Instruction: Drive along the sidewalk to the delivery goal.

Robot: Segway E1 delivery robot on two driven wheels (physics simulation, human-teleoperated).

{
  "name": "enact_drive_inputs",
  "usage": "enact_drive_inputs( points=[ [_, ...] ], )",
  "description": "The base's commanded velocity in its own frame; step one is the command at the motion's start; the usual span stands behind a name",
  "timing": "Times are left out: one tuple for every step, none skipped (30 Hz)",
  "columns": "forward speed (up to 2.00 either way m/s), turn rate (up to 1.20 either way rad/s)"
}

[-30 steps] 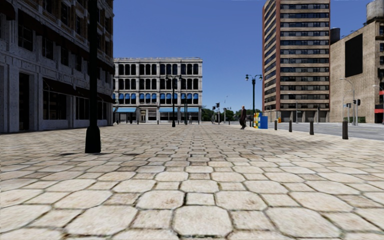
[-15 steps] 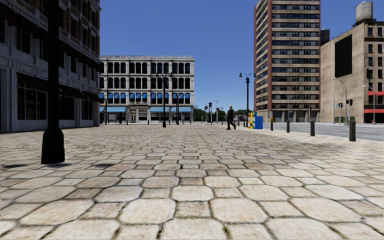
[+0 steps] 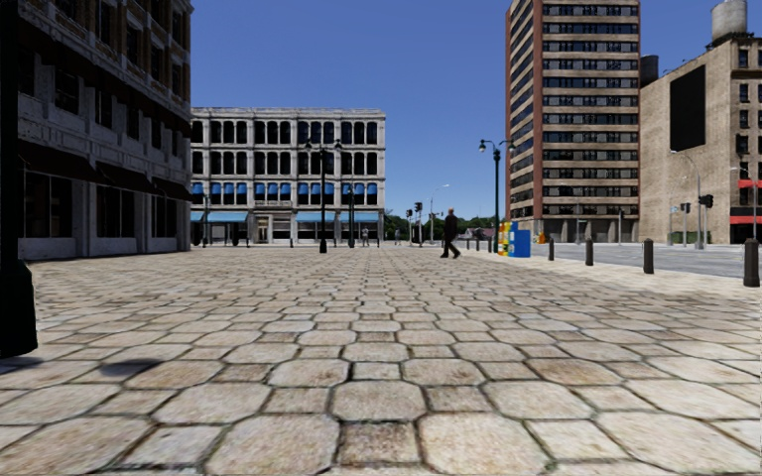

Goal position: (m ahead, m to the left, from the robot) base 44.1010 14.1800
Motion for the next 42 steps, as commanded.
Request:
enact_drive_inputs(
  points=[
    [2.00, 0.00],
    [2.00, 0.00],
    [2.00, 0.00],
    [2.00, 0.00],
    [2.00, 0.00],
    [2.00, 0.00],
    [2.00, 0.00],
    [2.00, 0.00],
    [2.00, 0.00],
    [2.00, 0.00],
    [2.00, 0.00],
    [2.00, 0.00],
    [2.00, 0.00],
    [2.00, 0.00],
    [2.00, 0.00],
    [2.00, 0.00],
    [2.00, 0.00],
    [2.00, 0.00],
    [2.00, 0.00],
    [2.00, 0.00],
    [2.00, 0.00],
    [2.00, 0.00],
    [2.00, 0.00],
    [2.00, 0.00],
    [2.00, 0.00],
    [2.00, 0.00],
    [2.00, 0.00],
    [2.00, 0.00],
    [2.00, 0.00],
    [2.00, 0.00],
    [2.00, 0.00],
    [2.00, 0.00],
    [2.00, 0.00],
    [2.00, 0.00],
    [2.00, 0.00],
    [2.00, 0.00],
    [2.00, 0.00],
    [2.00, 0.00],
    [2.00, 0.00],
    [2.00, 0.00],
    [2.00, 0.00],
    [2.00, 0.00]
  ],
)
